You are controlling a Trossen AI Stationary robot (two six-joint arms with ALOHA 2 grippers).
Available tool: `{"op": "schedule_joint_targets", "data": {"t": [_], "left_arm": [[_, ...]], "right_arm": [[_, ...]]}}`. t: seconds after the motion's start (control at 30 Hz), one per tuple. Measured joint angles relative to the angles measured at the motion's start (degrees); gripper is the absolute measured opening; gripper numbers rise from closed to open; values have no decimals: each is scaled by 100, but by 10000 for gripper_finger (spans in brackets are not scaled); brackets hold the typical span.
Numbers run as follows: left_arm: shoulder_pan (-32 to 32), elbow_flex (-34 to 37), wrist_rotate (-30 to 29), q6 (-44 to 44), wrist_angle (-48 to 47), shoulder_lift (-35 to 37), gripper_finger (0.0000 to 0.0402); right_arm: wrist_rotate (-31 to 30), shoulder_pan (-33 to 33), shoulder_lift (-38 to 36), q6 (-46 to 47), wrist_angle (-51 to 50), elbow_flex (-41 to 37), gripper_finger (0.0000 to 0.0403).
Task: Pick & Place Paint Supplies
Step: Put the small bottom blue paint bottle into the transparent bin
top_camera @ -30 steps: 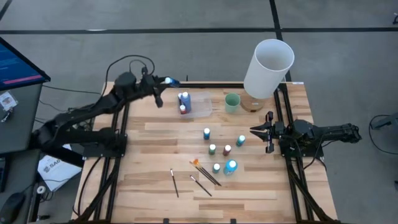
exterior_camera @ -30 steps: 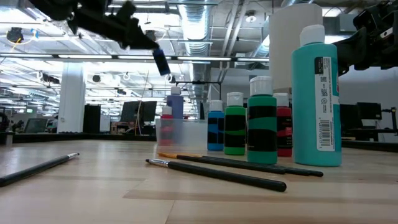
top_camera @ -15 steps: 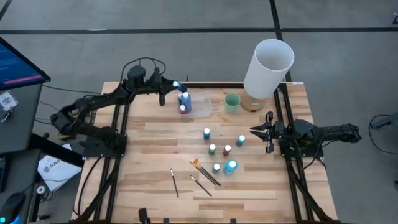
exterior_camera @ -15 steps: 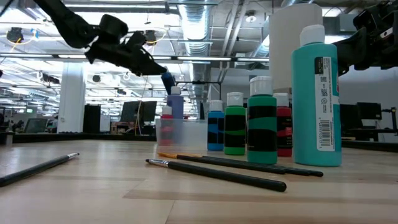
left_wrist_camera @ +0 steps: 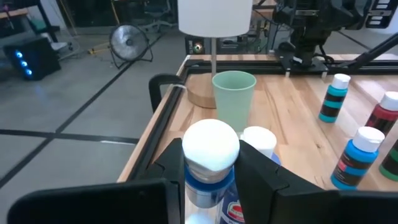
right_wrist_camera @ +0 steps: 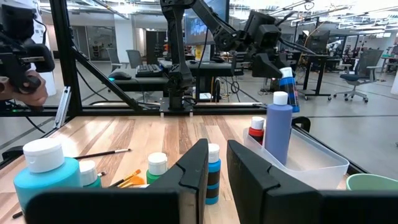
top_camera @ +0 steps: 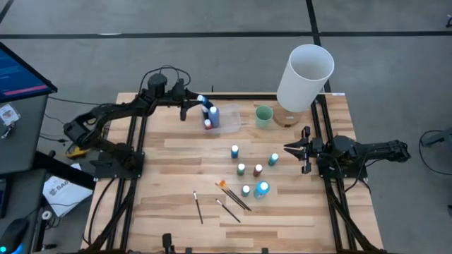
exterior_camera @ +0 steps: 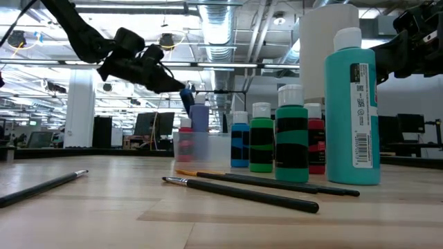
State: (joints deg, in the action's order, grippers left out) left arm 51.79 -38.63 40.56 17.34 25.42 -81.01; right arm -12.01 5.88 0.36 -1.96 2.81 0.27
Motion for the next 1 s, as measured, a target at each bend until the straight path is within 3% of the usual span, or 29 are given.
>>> {"op": "schedule_joint_targets", "data": {"t": [1.0], "left_arm": [[-50, -476, 243, -273, 48, -1087, 73]], "right_arm": [[0, -1, 0, -2, 0, -2, 54]]}}
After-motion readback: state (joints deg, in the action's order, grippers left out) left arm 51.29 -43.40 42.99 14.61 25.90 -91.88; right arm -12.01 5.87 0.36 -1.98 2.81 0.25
